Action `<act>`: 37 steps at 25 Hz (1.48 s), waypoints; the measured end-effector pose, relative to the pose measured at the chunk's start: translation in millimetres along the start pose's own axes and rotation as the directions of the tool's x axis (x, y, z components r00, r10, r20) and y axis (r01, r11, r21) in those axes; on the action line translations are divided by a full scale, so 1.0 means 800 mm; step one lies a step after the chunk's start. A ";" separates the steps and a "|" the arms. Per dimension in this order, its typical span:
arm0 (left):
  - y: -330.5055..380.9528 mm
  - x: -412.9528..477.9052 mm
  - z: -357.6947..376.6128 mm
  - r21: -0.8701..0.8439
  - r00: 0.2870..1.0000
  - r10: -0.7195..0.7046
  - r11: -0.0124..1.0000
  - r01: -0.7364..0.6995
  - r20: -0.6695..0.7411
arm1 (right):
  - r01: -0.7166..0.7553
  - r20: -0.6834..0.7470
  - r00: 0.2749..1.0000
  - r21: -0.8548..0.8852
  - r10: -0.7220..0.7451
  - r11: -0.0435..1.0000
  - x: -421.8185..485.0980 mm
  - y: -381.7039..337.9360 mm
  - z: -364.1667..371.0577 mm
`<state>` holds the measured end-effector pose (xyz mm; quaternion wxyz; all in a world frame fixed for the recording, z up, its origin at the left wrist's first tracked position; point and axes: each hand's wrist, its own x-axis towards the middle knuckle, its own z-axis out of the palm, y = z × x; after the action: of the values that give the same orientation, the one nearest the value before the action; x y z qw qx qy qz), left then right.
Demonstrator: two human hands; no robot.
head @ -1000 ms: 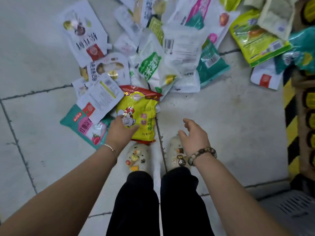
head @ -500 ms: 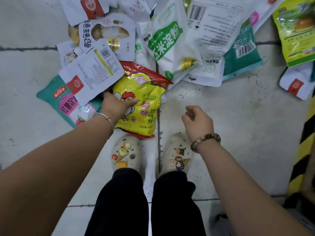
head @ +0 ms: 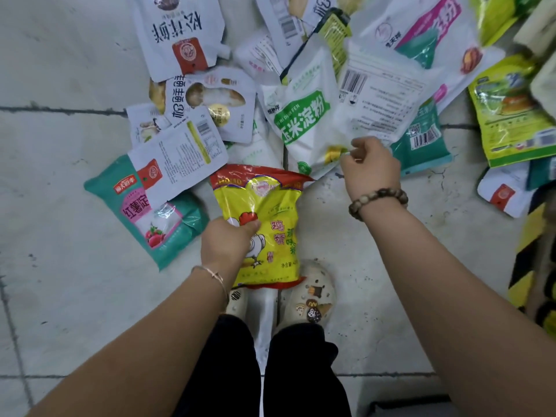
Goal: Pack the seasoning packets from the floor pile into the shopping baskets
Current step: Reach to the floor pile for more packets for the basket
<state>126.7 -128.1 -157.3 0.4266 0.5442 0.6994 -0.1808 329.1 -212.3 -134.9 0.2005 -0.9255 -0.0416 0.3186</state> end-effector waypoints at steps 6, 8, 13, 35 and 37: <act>0.014 -0.042 -0.038 -0.191 0.994 0.098 0.976 -0.107 -0.056 | 0.000 -0.018 1.000 -0.023 -0.001 1.000 0.046 -0.031 0.009; 0.021 -0.041 -0.047 -0.284 0.995 0.059 0.956 -0.079 -0.077 | -0.027 -0.036 0.999 -0.003 0.027 1.000 0.056 -0.036 0.023; 0.025 -0.021 -0.052 -0.377 0.997 -0.011 0.926 -0.018 -0.074 | -0.148 -0.084 0.987 -0.173 0.135 0.974 0.062 -0.048 0.070; 0.173 -0.298 -0.257 0.011 0.911 0.392 0.918 -0.396 0.125 | -0.111 -0.236 0.881 0.737 0.409 0.666 -0.310 -0.027 -0.265; 0.204 -0.375 -0.308 0.007 0.855 0.498 0.863 -0.504 0.147 | -0.043 -0.317 0.845 0.762 0.430 0.646 -0.380 -0.062 -0.343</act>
<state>190.9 -77.7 255.9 0.4944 0.7030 0.4977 -0.1171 256.8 -323.2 255.4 0.5110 -0.8121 0.2644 0.0972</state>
